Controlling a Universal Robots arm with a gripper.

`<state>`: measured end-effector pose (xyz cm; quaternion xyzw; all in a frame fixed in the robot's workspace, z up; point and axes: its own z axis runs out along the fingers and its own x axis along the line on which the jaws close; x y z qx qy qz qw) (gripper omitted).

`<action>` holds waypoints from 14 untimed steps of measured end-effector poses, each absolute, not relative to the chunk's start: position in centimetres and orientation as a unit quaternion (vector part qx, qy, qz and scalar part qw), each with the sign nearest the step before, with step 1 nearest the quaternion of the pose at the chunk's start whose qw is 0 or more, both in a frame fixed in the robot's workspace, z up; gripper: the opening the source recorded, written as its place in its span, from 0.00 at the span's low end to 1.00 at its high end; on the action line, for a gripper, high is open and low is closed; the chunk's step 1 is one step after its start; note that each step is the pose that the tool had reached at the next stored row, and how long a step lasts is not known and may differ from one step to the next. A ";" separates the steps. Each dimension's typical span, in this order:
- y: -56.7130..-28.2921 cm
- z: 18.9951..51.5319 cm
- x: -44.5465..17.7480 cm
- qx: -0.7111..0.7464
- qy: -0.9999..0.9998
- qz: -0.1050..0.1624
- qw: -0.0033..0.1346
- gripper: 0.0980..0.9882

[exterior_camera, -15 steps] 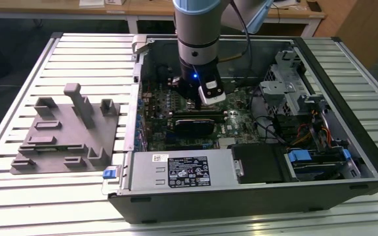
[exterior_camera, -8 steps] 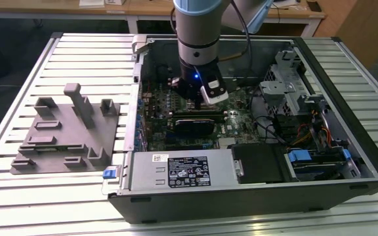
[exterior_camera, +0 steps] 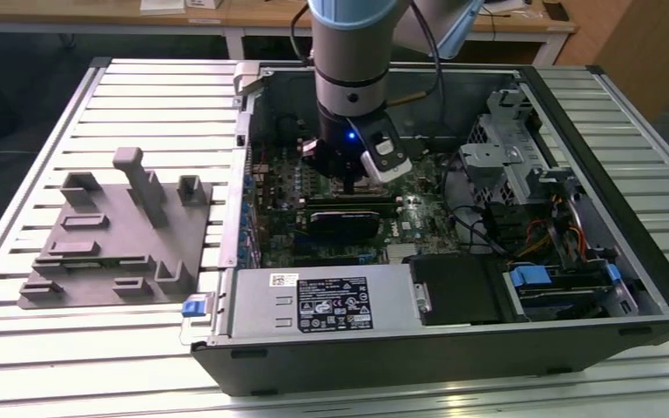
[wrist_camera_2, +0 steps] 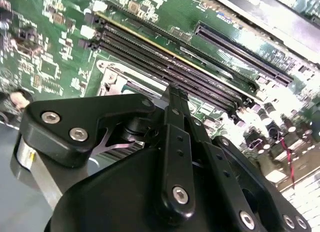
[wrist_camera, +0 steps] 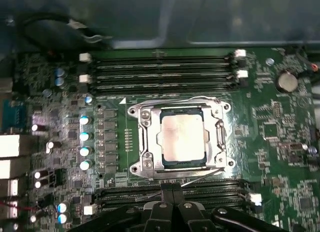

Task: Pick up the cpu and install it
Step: 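Install the second cpu locking lever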

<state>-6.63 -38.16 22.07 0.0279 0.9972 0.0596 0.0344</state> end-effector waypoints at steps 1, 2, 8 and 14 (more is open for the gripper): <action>-38.2 22.0 -6.6 0.026 0.997 0.060 0.034 0.01; -38.3 21.9 -6.6 0.025 0.997 0.061 0.033 0.01; -38.8 21.5 -6.6 0.025 0.996 0.074 0.032 0.01; -39.3 21.2 -6.8 0.025 0.995 0.093 0.031 0.01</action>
